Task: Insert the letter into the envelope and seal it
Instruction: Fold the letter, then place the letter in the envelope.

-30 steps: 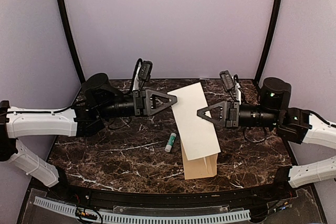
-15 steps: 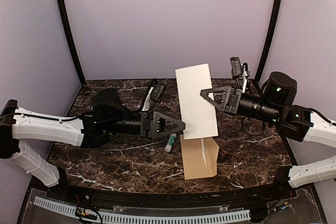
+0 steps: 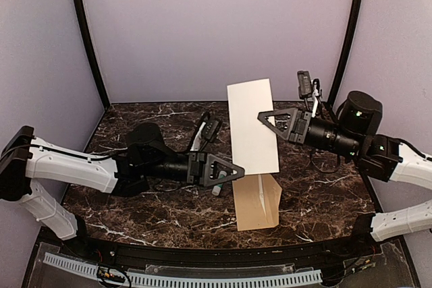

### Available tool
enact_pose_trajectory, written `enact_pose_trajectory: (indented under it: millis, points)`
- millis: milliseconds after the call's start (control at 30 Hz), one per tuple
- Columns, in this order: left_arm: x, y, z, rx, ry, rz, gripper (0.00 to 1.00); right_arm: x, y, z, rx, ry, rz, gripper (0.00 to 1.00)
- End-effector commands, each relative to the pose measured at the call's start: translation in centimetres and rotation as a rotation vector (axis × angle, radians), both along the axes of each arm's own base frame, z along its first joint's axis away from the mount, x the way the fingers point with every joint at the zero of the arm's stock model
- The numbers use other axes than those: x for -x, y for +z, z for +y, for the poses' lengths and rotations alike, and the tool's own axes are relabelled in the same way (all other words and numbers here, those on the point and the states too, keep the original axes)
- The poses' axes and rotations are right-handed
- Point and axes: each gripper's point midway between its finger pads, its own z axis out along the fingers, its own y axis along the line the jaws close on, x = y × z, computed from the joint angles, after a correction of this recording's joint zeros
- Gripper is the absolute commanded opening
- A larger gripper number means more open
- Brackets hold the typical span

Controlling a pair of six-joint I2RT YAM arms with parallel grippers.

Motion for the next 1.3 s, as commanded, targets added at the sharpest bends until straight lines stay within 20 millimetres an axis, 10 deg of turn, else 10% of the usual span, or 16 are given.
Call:
enact_pose_trajectory:
  millis: [0,167,267,333,867,1267]
  points:
    - [-0.2,0.3,0.1,0.025,0.021,-0.005,0.01,-0.2,1.5,-0.6,-0.044,-0.024,-0.028,0.00]
    - [-0.5,-0.7,0.2,-0.014,0.049,-0.003,0.06,-0.9,0.1,-1.5,0.007,-0.085,0.011,0.00]
    - [-1.7,-2.4,0.2,-0.092,0.119,-0.003,0.49,-1.8,-2.3,-2.9,0.090,-0.172,0.074,0.00]
    - [-2.5,-4.4,0.3,-0.170,0.171,0.016,0.59,-2.3,-4.5,-4.0,0.151,-0.220,0.124,0.00]
    - [-4.5,-19.7,-1.9,-0.580,0.213,0.266,0.49,-2.2,-22.0,-7.5,0.360,-0.179,0.480,0.00]
    - [-6.3,-24.0,-1.5,-0.761,0.300,0.248,0.47,-2.5,-27.8,-8.9,0.463,-0.109,0.643,0.00]
